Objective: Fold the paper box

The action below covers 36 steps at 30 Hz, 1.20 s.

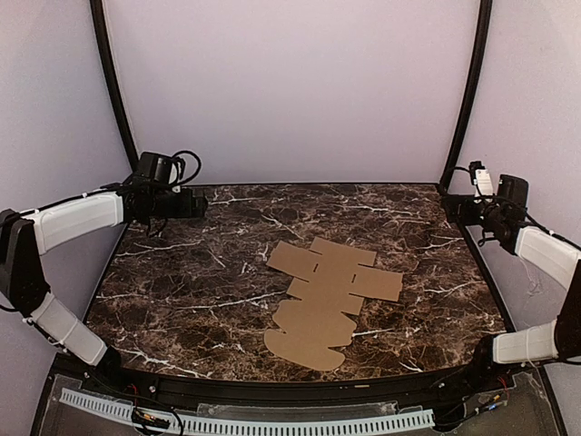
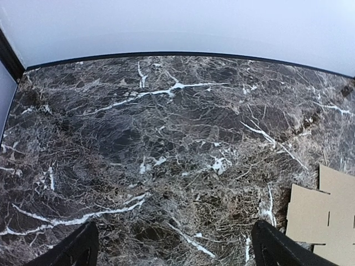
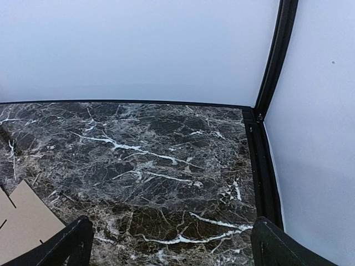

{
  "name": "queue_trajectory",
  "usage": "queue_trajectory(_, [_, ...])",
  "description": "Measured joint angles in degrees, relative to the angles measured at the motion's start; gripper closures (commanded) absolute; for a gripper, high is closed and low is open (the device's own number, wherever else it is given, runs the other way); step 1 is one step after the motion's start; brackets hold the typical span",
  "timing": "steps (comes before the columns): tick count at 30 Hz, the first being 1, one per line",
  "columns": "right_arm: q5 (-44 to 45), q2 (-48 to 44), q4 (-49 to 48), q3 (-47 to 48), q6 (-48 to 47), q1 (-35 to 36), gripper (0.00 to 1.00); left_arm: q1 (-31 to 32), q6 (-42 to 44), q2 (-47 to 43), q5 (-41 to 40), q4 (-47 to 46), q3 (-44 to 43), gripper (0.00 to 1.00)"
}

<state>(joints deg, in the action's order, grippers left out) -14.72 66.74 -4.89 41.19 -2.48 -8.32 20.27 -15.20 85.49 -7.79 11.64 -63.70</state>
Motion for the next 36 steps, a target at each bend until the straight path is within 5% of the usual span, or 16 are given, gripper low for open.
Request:
queue_trajectory(6, [-6.3,-0.3,-1.6,-2.0,-3.5,0.0,0.01,-5.8,-3.3,6.1,19.3,-3.8,-0.8,0.25])
queue_trajectory(11, [-15.6,-0.3,-0.1,-2.8,-7.7,0.0,0.03,-1.6,-4.3,17.8,32.1,-2.8,-5.1,0.25])
queue_trajectory(17, [-27.3,-0.3,2.7,-2.8,-11.9,0.0,0.08,7.1,-4.4,21.8,35.7,2.2,-9.6,0.25])
queue_trajectory(29, [-34.3,-0.4,5.4,-2.8,-15.8,2.1,0.10,10.0,-6.3,32.1,41.6,6.5,-14.7,0.28])
queue_trajectory(36, [-34.9,2.8,5.4,-2.8,-17.0,8.4,0.15,10.3,-9.0,34.0,45.4,5.7,-15.5,0.43])
